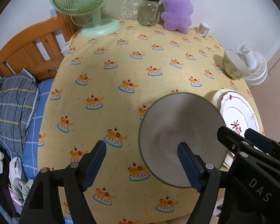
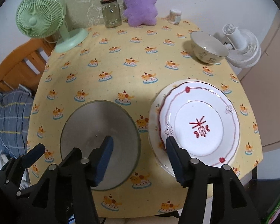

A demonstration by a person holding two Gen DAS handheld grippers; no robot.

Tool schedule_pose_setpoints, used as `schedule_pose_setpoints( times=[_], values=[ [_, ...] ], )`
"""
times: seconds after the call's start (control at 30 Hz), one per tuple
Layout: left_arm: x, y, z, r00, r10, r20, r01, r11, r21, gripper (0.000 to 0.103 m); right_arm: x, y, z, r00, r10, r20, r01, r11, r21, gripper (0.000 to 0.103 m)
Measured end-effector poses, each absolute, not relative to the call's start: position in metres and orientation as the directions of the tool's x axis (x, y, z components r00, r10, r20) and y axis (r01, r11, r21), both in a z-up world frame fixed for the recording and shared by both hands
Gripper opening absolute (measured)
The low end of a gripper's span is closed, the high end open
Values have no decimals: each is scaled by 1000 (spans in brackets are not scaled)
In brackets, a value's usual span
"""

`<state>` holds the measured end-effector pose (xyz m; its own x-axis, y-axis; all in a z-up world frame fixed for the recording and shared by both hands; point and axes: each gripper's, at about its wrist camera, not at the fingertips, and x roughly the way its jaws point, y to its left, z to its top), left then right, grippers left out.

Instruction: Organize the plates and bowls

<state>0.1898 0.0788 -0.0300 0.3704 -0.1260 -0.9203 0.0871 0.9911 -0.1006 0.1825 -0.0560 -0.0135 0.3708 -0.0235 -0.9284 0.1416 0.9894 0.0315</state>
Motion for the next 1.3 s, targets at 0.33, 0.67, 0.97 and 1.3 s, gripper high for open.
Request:
schedule_pose_setpoints(
  times=[0.33, 0.67, 0.97, 1.3],
  values=[
    [185, 67, 1, 447, -138, -884, 115, 989, -97, 86, 169, -79, 15, 454, -33, -890, 176, 983, 53, 82],
    [196, 23, 18, 491, -148, -859, 120, 988, -102, 86, 179, -126, 30, 504, -23, -864, 177, 981, 77, 82],
    [216, -29, 22, 510, -90, -855, 42, 996, -80, 86, 202, -176, 39, 567, -37, -823, 131, 990, 46, 82],
    [236, -84, 18, 509, -45, -859, -20, 998, -64, 86, 233, -233, 34, 558, 16, -829, 66, 996, 64, 82]
  ],
)
